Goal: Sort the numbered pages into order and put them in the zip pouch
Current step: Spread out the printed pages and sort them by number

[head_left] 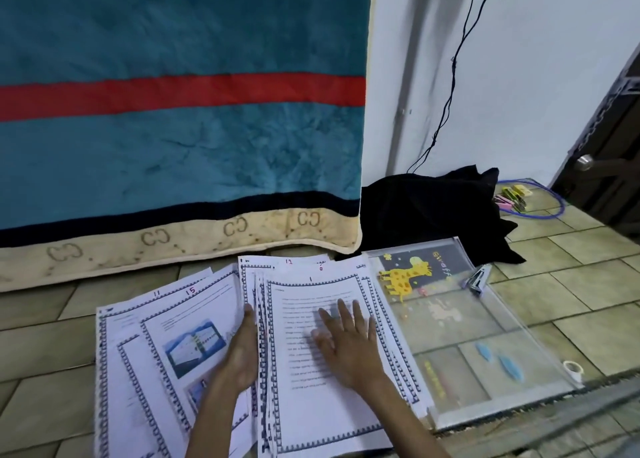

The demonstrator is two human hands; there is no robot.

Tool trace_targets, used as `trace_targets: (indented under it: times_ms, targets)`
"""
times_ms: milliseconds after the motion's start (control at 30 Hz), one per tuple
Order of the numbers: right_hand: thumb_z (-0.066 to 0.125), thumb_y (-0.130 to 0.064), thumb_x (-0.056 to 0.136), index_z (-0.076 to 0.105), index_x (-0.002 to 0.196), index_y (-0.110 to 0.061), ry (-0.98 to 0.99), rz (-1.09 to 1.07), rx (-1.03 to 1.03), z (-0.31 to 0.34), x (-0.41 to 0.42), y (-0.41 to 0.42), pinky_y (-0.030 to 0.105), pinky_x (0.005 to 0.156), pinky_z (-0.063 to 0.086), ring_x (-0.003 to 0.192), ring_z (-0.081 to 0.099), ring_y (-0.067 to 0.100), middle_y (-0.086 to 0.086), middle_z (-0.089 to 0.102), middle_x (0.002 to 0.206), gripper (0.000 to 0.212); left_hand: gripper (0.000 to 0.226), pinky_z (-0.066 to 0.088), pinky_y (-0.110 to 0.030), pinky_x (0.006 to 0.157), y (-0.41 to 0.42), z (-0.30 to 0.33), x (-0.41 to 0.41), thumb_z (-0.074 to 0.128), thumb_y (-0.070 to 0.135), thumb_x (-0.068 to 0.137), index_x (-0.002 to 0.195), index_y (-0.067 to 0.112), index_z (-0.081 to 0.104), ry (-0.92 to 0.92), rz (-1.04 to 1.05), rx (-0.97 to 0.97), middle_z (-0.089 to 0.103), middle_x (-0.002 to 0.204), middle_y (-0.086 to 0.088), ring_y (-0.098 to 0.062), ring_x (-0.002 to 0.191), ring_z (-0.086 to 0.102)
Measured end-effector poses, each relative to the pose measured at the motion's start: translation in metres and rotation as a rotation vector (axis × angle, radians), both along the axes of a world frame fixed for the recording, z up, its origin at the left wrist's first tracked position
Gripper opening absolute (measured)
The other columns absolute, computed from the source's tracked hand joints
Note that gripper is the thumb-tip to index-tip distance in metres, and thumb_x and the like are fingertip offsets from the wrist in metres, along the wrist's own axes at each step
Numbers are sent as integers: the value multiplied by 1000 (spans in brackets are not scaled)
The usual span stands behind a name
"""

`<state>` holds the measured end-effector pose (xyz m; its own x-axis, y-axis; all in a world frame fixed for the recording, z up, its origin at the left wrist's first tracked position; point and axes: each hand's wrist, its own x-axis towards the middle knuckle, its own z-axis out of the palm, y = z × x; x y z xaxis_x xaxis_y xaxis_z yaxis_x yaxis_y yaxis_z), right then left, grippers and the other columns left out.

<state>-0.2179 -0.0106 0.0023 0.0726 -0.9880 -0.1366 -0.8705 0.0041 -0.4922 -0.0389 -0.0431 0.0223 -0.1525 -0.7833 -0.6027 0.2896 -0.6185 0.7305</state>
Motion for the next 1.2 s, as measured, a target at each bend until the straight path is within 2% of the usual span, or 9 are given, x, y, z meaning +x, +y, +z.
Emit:
trace_targets:
  times_ms: [133,300,400,467,567,667,800,933,1200]
  targets:
    - [-19,-74,59,-8,147,-35,116,-19,60,-24,2,3,45,109,-24,132,-34,18,4,-20,156,97,68,43,-44,103,7,-2,-6,77,39,70,127,13,51,-349,-62,-105,56,129,-4,-23,115,55]
    - [16,-76,80,2,150,-21,-28,-206,-18,-4,-10,-5,46,116,-5,145,-11,30,10,-6,158,90,49,47,-48,98,9,4,-11,63,-4,83,128,8,49,-334,-49,-187,61,123,-13,-31,111,59]
    - [56,-71,71,18,148,-12,-410,-472,-161,19,-40,-9,44,116,16,144,19,28,10,21,155,104,32,54,-46,86,12,19,5,59,-3,86,112,14,58,-192,-63,-228,67,107,-9,-30,99,64]
    - [73,-47,73,41,138,-14,-785,-393,-35,40,-59,-5,37,104,42,124,53,18,8,52,138,80,28,57,-41,77,14,30,12,58,-2,86,105,17,62,-93,-86,-291,71,100,-5,-27,95,66]
    - [80,-30,70,67,109,-18,-983,-188,102,65,-64,1,35,93,52,99,68,12,-2,72,108,43,29,57,-40,79,15,45,4,67,2,79,102,19,66,-87,-62,-380,74,100,-3,-25,94,68]
    - [78,-8,71,71,90,-20,-1070,-193,-75,86,-55,-3,24,81,55,91,71,10,-8,75,92,24,26,56,-28,74,15,66,-11,72,8,77,93,28,66,-222,56,-567,74,81,16,-5,81,69]
    - [80,-15,63,74,81,-22,-1106,-139,-275,113,-56,-10,25,81,56,89,71,13,-7,76,89,20,20,56,-17,68,14,90,-15,70,12,78,88,29,67,-232,126,-736,73,79,19,1,80,69]
    - [80,-7,67,73,88,-22,-981,-30,-234,107,-64,-9,21,79,55,91,71,11,-7,75,92,26,33,55,-29,79,16,86,-7,81,32,62,92,26,70,-283,73,-747,75,90,12,-9,91,70]
    - [84,-28,51,68,102,-14,-1165,-82,-114,83,-71,-19,24,82,55,99,69,17,0,74,102,55,16,52,-17,71,10,63,-12,69,15,82,88,29,65,-466,65,-757,69,83,18,-1,85,65]
